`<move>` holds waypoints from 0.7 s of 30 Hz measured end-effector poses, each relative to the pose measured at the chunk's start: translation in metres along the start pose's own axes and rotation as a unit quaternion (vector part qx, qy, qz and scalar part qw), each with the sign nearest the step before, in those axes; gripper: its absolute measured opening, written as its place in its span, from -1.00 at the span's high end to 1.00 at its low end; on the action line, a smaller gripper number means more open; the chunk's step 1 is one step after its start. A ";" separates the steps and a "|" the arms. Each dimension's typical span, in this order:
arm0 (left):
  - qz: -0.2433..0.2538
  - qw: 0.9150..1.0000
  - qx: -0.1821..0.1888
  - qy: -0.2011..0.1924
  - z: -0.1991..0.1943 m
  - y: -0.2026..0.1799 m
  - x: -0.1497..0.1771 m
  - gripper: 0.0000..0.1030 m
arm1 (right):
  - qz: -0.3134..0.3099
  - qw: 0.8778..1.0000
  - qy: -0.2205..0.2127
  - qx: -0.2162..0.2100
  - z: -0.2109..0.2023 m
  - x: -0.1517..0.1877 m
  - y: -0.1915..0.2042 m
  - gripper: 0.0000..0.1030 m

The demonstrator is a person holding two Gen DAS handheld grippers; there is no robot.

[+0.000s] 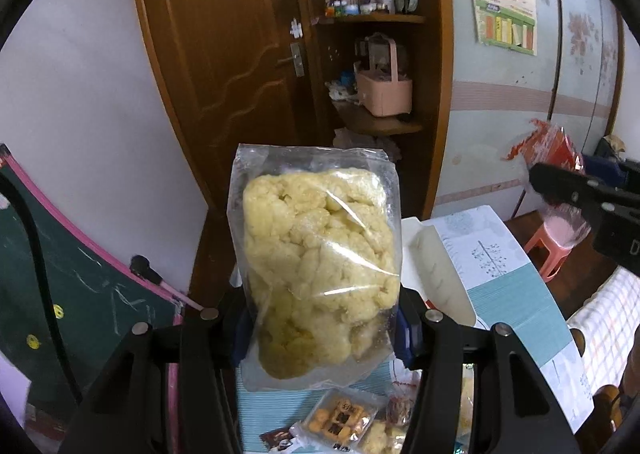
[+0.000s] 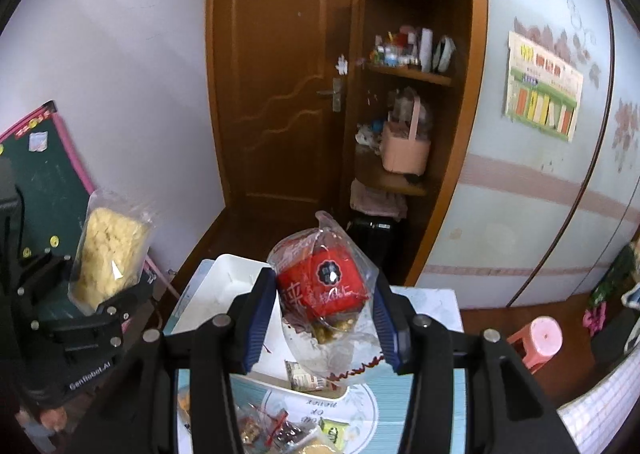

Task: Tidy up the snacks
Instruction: 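Lift both packs over the white basket and release them inside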

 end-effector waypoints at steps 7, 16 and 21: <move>-0.022 0.999 0.012 0.039 0.069 0.001 0.011 -0.04 | 0.016 0.996 0.087 -0.017 0.072 0.031 0.006 0.08; -0.058 0.995 0.017 0.080 0.147 0.003 0.023 -0.05 | 0.037 0.985 0.166 -0.017 0.152 0.063 0.012 0.08; -0.084 0.991 0.019 0.106 0.182 0.010 0.035 -0.05 | 0.040 0.982 0.184 -0.011 0.177 0.073 0.010 0.06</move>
Point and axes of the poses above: each gripper's, at about its wrist camera, not at the fingertips, and z roughly the way its jaws point, y to its left, x to its underside, the point moved 4 cm from there along z, roughly the way its jaws point, and after that the axes turned 7 degrees about x, right-handed, at the moved point
